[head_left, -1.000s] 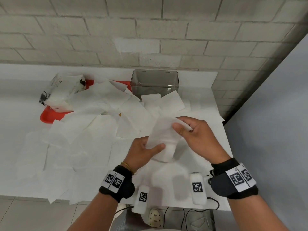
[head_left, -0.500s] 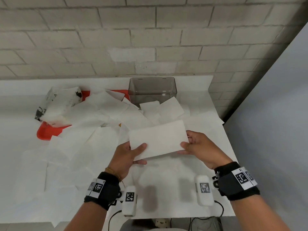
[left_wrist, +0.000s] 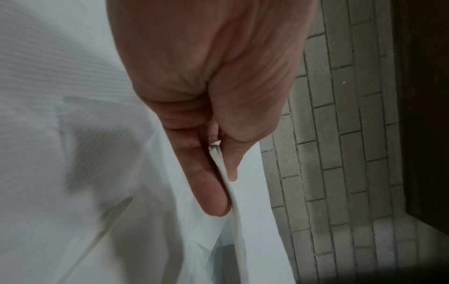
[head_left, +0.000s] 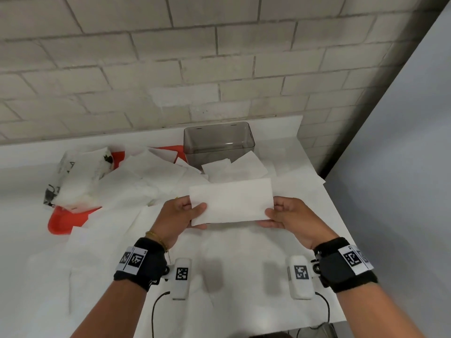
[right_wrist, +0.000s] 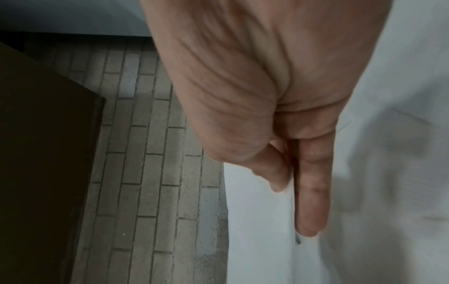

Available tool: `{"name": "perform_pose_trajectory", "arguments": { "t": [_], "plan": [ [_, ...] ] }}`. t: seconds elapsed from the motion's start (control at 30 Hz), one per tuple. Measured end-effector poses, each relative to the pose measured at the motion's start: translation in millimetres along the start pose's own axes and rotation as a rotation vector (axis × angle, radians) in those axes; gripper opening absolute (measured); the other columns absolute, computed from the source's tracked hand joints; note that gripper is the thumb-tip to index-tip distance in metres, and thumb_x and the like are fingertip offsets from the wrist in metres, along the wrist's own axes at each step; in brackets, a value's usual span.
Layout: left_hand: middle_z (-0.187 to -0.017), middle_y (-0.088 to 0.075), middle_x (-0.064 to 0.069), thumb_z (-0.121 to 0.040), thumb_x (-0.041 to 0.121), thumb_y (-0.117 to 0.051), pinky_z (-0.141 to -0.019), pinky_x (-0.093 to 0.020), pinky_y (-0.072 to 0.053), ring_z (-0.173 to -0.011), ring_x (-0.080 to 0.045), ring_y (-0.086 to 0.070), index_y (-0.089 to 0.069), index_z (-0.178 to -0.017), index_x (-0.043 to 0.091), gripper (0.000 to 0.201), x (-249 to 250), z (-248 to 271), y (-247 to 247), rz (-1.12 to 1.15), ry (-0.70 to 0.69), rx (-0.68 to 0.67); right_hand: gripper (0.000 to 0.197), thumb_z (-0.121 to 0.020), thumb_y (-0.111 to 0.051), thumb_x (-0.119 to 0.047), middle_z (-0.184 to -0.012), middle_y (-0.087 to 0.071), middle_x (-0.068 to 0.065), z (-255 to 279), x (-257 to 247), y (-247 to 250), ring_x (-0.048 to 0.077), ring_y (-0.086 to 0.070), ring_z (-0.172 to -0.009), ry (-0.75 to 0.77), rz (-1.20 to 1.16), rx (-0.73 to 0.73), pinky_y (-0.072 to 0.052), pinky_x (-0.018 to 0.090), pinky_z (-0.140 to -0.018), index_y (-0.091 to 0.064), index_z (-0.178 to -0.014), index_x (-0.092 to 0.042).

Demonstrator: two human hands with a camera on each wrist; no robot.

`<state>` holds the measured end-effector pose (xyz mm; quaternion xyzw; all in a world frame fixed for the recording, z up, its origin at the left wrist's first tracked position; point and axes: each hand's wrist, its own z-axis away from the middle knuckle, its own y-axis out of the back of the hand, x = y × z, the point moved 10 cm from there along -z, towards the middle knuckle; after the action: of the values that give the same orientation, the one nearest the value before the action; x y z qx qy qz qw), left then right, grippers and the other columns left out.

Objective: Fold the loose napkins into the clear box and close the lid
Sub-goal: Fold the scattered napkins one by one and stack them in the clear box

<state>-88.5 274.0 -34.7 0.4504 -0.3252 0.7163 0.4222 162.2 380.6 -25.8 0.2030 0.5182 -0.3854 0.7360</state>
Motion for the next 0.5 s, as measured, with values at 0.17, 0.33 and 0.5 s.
{"name": "perform_pose_trajectory", "arguments": {
  "t": [0.17, 0.33, 0.5],
  "plan": [
    [-0.111, -0.079, -0.012, -0.094, 0.007, -0.072, -0.073, -0.034, -0.066, -0.095, -0.031, -0.078, -0.072, -0.119, 0.002, 0.025, 33, -27, 8, -0.011, -0.029, 0.04, 0.016, -0.097, -0.066, 0.0, -0.106, -0.078, 0.019, -19, 5, 31, 0.03, -0.078, -0.095, -0.034, 0.0, 0.149, -0.063, 0.036, -0.083, -0.072, -0.112, -0.003],
    [-0.109, -0.077, -0.013, -0.098, 0.005, -0.067, -0.068, -0.024, -0.063, -0.082, -0.023, -0.079, -0.068, -0.118, -0.004, 0.022, 78, -81, 23, 0.076, -0.085, 0.129, 0.022, -0.09, -0.074, -0.01, -0.099, -0.078, -0.002, -32, 22, 54, 0.017, -0.073, -0.092, -0.074, 0.408, 0.19, -0.06, 0.03, -0.081, -0.072, -0.108, -0.02],
    [-0.119, -0.066, -0.027, -0.1, -0.002, -0.06, -0.059, -0.025, -0.062, -0.081, -0.029, -0.073, -0.061, -0.102, -0.008, 0.006, 110, -153, 29, 0.034, -0.083, 0.25, 0.047, -0.084, -0.082, -0.036, -0.123, -0.059, -0.012, -43, 37, 56, 0.009, -0.055, -0.117, -0.034, 0.981, 0.134, -0.044, 0.022, -0.098, -0.063, -0.126, -0.031]
  ]
}}
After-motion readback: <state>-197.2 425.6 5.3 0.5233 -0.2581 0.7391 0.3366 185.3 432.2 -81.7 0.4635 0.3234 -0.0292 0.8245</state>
